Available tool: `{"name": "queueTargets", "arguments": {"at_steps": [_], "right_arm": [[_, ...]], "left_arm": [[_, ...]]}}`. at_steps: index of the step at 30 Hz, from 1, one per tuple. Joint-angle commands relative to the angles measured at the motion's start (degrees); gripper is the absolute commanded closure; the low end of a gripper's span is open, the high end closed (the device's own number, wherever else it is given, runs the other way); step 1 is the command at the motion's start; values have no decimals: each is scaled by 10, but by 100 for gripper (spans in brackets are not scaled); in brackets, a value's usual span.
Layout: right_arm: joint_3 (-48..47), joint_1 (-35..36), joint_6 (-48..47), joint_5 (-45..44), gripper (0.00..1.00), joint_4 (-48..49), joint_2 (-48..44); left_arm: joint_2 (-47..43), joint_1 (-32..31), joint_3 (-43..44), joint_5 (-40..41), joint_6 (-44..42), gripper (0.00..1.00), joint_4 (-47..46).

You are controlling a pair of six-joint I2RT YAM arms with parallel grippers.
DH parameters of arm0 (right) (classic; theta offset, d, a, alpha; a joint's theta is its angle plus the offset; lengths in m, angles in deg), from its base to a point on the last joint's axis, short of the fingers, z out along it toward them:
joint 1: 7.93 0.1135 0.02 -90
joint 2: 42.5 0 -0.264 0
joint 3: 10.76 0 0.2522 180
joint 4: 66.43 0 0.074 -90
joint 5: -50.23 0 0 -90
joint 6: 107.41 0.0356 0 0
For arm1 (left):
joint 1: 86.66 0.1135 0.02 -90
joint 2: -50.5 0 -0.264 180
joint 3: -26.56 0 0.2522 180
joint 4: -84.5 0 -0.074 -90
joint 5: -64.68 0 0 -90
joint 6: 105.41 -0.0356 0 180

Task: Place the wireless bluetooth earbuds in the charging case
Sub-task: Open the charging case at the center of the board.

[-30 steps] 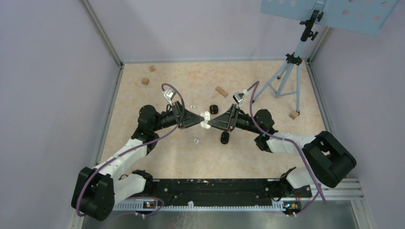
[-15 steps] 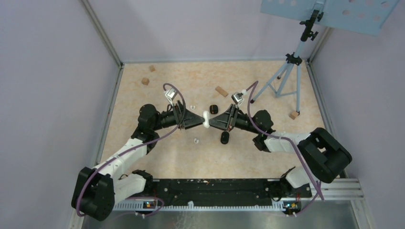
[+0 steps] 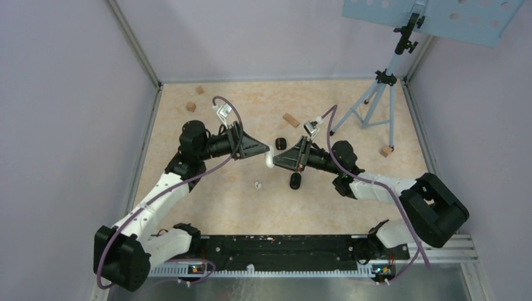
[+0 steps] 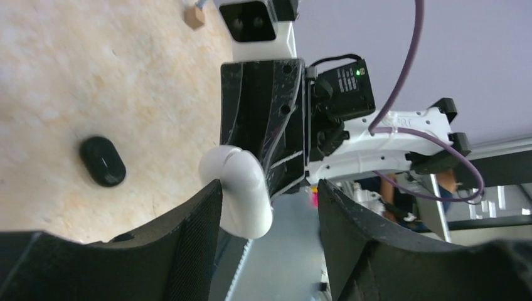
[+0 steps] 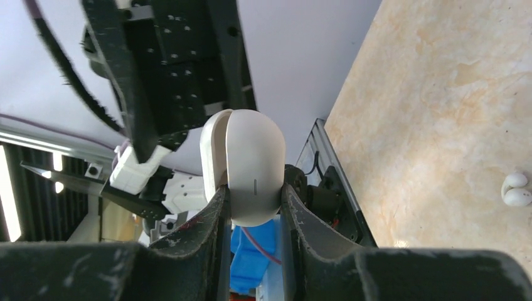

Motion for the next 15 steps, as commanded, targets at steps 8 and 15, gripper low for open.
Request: {"name": "queueTargets", "arguments": {"at_steps": [8, 15], "right_arm": [[-57, 17, -70, -22, 100, -95, -31], [-56, 18, -70, -24, 100, -97, -34]], "left_arm": [[18, -53, 160, 137, -235, 40, 304], [53, -98, 193, 205, -271, 42, 367]]}}
